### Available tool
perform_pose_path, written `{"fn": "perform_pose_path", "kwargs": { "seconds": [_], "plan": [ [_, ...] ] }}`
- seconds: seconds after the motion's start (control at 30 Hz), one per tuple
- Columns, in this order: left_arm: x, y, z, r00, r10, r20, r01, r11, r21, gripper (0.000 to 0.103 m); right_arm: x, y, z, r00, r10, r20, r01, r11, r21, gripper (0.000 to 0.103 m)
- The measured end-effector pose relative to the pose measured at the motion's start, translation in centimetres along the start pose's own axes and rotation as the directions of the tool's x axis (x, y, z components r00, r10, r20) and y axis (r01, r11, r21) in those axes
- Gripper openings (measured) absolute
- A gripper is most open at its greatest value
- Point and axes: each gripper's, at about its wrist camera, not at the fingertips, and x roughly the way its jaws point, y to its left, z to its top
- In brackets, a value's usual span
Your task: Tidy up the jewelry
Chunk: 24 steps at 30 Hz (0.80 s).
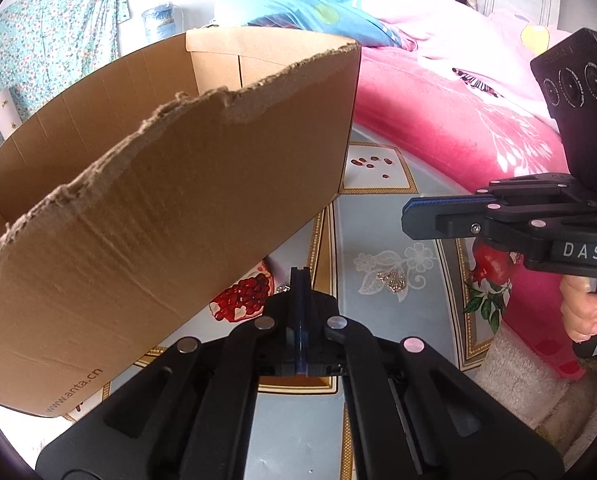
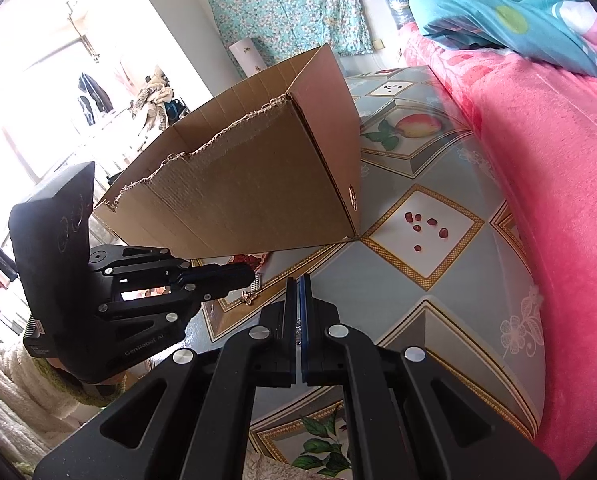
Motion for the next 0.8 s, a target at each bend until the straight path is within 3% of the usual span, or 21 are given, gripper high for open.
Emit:
{"fn": "perform_pose_path", "kwargs": {
  "seconds": [0.27, 0.4, 0.43, 0.53, 0.8],
  "plan": [
    [-2.3, 1.6, -0.8, 0.999, -0.001, 0.044, 0.004, 0.997, -0.073, 0.0, -0.3, 0.3, -0.2, 1.0, -0.018, -0.018, 0.018, 1.0, -0.012, 0.003],
    [-2.1, 1.2, -0.8, 0.999, -0.023, 0.029, 0.025, 0.998, -0.052, 0.0, 0.2, 0.4, -0.5, 0.999, -0.021, -0.047, 0.021, 1.0, -0.015, 0.004],
    [-1.8, 1.1, -0.7, 0.999, -0.027, 0.024, 0.028, 0.998, -0.051, 0.001, 0.3, 0.5, -0.6, 0.998, -0.021, -0.053, 0.02, 1.0, -0.014, 0.004],
    [-1.1, 0.8, -0.5, 1.0, 0.002, 0.022, -0.002, 0.999, -0.032, 0.018, 0.6, 0.7, -0.7, 0.998, -0.019, -0.059, 0.018, 1.0, -0.014, 0.004],
    [1.1, 0.5, -0.3, 1.0, 0.017, -0.01, -0.017, 1.0, 0.022, 0.019, 0.8, 0.4, -0.7, 0.998, -0.01, -0.06, 0.01, 1.0, -0.006, 0.004]
  ]
}}
